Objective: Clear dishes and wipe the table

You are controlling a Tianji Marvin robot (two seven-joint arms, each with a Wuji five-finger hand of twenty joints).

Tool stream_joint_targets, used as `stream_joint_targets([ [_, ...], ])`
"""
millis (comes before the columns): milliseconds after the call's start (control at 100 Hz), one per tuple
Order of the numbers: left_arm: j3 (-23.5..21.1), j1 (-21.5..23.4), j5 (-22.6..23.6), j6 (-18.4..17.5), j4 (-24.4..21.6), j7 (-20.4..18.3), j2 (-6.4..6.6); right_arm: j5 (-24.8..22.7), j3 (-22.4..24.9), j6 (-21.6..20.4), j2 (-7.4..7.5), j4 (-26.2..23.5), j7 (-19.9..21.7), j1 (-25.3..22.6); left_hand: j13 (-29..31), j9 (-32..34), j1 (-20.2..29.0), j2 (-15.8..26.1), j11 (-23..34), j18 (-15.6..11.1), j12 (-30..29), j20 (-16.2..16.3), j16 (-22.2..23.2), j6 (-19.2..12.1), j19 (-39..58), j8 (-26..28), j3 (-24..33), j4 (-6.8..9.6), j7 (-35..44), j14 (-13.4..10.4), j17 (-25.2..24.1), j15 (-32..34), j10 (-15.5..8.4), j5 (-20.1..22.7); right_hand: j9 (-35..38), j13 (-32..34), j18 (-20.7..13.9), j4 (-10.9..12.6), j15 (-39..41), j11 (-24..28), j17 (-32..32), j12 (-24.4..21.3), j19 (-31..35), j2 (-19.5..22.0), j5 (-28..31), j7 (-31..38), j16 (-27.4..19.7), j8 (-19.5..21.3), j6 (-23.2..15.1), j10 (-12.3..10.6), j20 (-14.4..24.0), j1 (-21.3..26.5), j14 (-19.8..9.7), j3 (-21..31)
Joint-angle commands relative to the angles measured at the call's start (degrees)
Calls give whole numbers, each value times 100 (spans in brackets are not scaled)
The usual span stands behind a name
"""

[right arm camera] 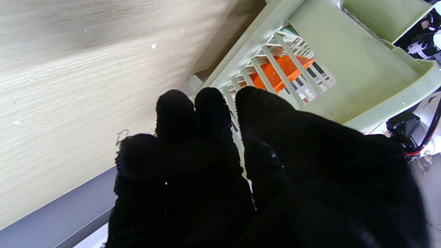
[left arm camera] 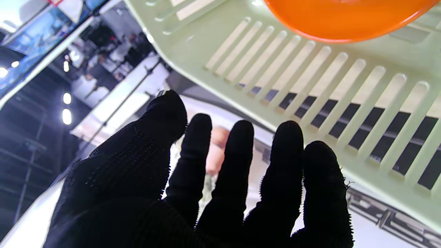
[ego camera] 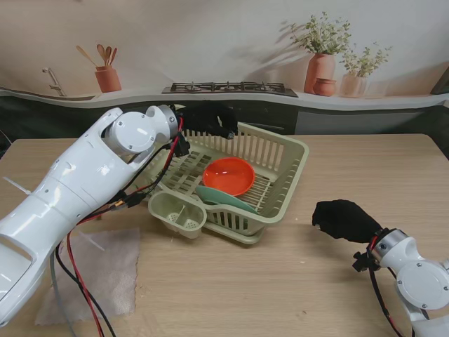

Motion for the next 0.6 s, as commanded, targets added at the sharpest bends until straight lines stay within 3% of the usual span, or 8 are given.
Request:
stream_joint_targets([
  [0,-79,41,18,-10,-164,-89,125,-36,13,-45,3,-1,60,-66,65,32,198,148,38,141,87,129,60,-130,227,-60,-66,19,126,105,-16,38,50,235,100,151,-29,-161,9,2,77,69,221,-188,154,26,29,-17,-1,205,92,143,112,200],
  [380,-956,681,367,-262,-1011,-269,454,-193,8,-61,-48,94,-225,-129,75,43,201,191,-8,124,63,152,18,-150,201,-72,-178,47,125,82,-40,-26,23,227,89,103,-36,-161,-100,-53,18,5,95,-165,128,33,-13,-58,-56,115,36,135,71,153],
  [590,-1463,1078,583,-431,-1427,-389,607,-384,-49,-105,-100,245,-556,-115,77,48,193,205,-14,133,60,160,9,-156,195,-74,-210,54,127,74,-41,-41,-3,223,85,-28,20,-157,-796,-551,-266,-377,-556,-134,78,-137,-357,-443,-137,-101,-368,181,20,223],
])
